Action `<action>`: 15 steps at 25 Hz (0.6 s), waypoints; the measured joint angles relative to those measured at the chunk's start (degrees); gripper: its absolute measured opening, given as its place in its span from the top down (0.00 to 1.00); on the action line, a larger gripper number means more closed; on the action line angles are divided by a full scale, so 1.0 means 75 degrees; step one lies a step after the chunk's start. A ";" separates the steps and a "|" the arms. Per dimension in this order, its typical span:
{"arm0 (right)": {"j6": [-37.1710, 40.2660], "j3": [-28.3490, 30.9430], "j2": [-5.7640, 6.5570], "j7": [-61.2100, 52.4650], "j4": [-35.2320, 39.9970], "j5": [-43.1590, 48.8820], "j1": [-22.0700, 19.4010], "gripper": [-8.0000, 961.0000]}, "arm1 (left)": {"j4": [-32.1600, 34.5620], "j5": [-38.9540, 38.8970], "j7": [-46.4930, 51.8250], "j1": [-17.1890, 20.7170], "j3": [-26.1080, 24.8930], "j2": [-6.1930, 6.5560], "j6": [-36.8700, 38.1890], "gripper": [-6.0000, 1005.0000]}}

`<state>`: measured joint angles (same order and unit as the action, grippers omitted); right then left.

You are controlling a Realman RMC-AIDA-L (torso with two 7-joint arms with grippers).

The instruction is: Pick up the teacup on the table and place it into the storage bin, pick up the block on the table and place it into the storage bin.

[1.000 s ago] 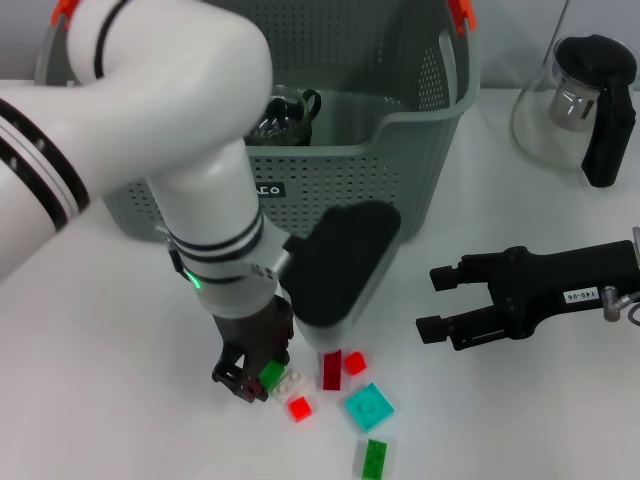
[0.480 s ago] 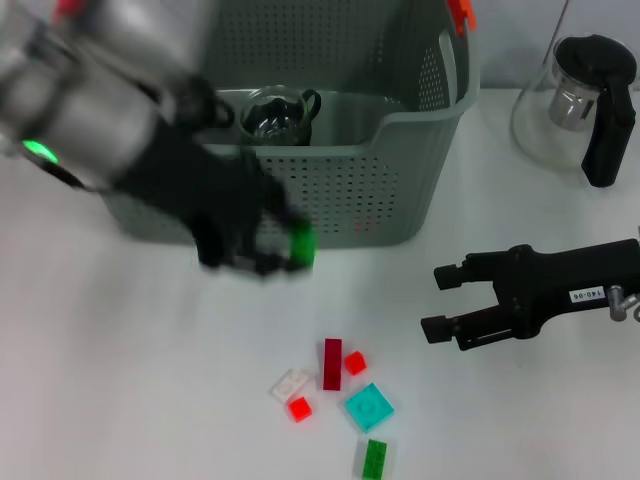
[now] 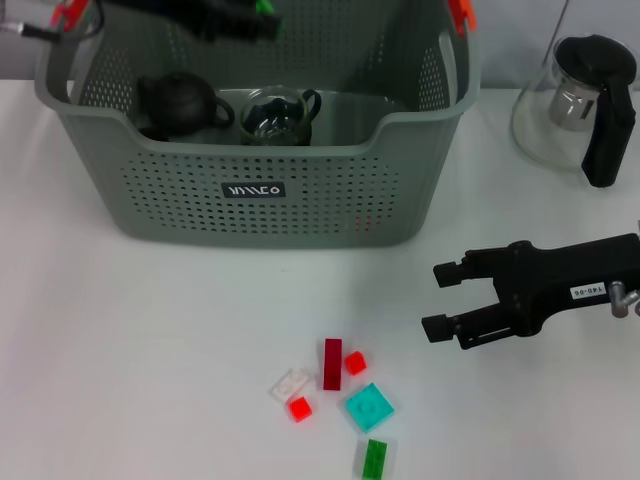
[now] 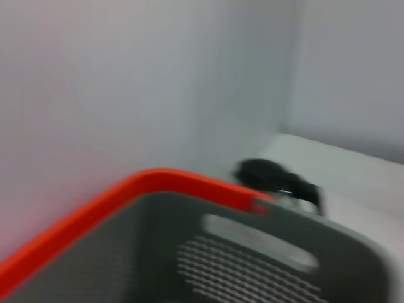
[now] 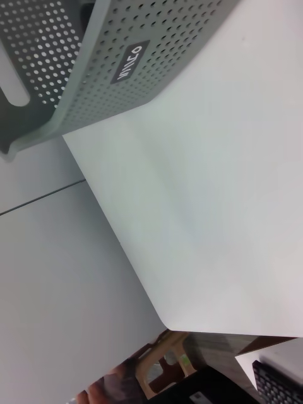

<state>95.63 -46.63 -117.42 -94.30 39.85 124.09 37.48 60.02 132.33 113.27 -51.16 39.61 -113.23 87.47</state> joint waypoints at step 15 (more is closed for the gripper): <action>0.0025 -0.0174 0.0024 0.0036 -0.0052 0.0014 -0.0100 0.02 | -0.0994 0.0533 0.0581 -0.0123 0.0798 0.0132 -0.2545 0.58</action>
<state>95.82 -47.94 -117.24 -94.03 39.46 124.19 36.73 52.57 136.33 117.63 -52.08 45.59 -112.24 68.38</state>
